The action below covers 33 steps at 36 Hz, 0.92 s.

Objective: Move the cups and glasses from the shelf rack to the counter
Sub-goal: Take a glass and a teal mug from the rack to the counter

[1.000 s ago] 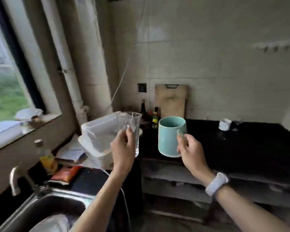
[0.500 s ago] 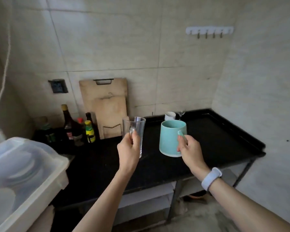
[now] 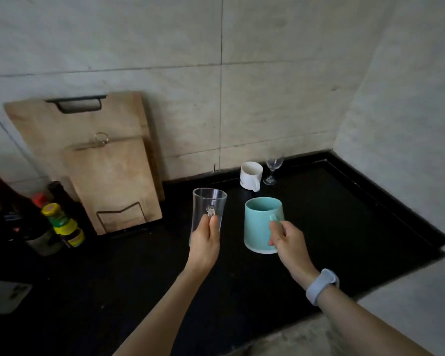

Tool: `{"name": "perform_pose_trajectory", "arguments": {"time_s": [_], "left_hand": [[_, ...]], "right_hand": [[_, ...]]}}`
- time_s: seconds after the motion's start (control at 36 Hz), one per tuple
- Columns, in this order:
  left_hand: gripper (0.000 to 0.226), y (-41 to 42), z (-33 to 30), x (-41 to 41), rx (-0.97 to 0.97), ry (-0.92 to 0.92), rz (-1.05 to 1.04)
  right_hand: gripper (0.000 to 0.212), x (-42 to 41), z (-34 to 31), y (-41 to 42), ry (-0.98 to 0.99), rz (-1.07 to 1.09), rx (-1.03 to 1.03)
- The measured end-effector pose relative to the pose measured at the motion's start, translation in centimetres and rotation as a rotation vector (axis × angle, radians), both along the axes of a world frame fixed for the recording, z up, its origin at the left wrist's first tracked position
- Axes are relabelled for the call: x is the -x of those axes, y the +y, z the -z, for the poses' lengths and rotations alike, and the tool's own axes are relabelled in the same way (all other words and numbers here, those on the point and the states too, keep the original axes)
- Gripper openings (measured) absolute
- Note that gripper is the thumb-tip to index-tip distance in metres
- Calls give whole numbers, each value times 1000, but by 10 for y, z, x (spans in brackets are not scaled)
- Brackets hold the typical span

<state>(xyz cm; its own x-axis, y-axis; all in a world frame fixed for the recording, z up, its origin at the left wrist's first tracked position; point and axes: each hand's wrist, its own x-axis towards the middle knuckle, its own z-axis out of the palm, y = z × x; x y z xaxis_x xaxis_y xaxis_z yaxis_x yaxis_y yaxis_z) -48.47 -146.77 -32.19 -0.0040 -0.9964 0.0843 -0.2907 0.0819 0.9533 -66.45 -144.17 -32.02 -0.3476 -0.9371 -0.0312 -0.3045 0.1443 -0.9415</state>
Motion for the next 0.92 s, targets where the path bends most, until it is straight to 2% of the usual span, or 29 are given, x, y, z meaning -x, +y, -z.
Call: {"name": "perform_pose_trajectory", "arguments": {"time_s": [0.22, 0.39, 0.69, 0.92], "left_hand": [[26, -114, 61, 31, -156, 81, 4], [20, -173, 101, 36, -177, 104, -13], [20, -230, 137, 38, -116, 145, -49], [14, -252, 142, 35, -132, 94, -4]], "right_hand": [[23, 33, 73, -131, -21, -109, -125], [26, 36, 116, -196, -118, -153, -124], [24, 18, 151, -261, -255, -125, -50], [19, 10, 157, -286, -314, -114, -75]]}}
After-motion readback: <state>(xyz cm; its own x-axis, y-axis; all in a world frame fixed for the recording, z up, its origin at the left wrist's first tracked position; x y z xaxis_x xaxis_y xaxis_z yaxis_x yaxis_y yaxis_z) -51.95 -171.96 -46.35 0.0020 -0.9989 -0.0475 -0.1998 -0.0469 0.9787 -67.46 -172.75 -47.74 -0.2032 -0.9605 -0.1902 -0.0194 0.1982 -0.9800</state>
